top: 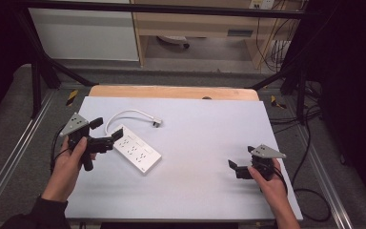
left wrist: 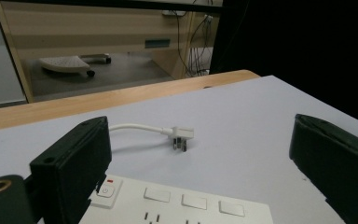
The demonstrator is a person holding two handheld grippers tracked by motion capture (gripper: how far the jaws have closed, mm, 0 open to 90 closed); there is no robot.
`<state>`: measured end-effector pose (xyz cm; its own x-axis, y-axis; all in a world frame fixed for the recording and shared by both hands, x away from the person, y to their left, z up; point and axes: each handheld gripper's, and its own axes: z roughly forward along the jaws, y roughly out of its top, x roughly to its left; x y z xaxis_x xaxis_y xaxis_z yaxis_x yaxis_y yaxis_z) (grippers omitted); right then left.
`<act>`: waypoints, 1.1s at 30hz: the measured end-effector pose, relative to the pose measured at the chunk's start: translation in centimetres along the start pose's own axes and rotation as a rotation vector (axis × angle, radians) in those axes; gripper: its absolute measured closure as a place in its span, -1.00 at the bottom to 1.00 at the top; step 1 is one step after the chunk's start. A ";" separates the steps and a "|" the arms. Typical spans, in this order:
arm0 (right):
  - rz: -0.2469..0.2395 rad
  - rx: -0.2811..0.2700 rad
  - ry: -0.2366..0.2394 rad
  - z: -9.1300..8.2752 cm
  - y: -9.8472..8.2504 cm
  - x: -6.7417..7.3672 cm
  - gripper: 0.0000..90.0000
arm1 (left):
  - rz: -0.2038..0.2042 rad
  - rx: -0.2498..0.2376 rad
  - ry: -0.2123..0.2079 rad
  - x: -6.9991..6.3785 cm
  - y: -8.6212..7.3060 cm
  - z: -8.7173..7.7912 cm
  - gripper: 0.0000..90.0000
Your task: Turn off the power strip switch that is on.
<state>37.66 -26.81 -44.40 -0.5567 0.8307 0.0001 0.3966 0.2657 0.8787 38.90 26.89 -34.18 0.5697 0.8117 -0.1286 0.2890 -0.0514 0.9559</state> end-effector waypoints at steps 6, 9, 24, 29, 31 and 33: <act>-0.005 0.001 -0.001 0.1 0.2 0.3 -0.95 | -0.001 -0.011 -0.004 0.1 0.2 -1.8 -0.89; -0.009 0.006 0.004 0.2 0.2 0.4 -0.95 | -0.011 -0.018 -0.001 0.4 0.0 -2.7 -0.90; -0.009 0.009 0.002 0.3 0.2 0.4 -0.95 | -0.035 -0.011 0.025 1.8 -2.2 -5.3 -0.89; -0.006 0.016 -0.004 0.3 0.1 0.3 -0.95 | -0.047 -0.016 0.038 2.0 -2.7 -6.0 -0.88; -0.010 0.018 -0.006 0.3 0.1 0.3 -0.94 | -0.047 -0.018 0.036 2.0 -3.0 -6.4 -0.88; -0.009 0.018 -0.004 0.3 0.1 0.4 -0.94 | -0.049 -0.022 0.041 2.0 -3.2 -6.7 -0.88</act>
<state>37.75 -26.33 -44.49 -0.5574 0.8302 -0.0102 0.4047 0.2824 0.8697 34.01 32.58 -35.76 0.5236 0.8359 -0.1648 0.2985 0.0012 0.9544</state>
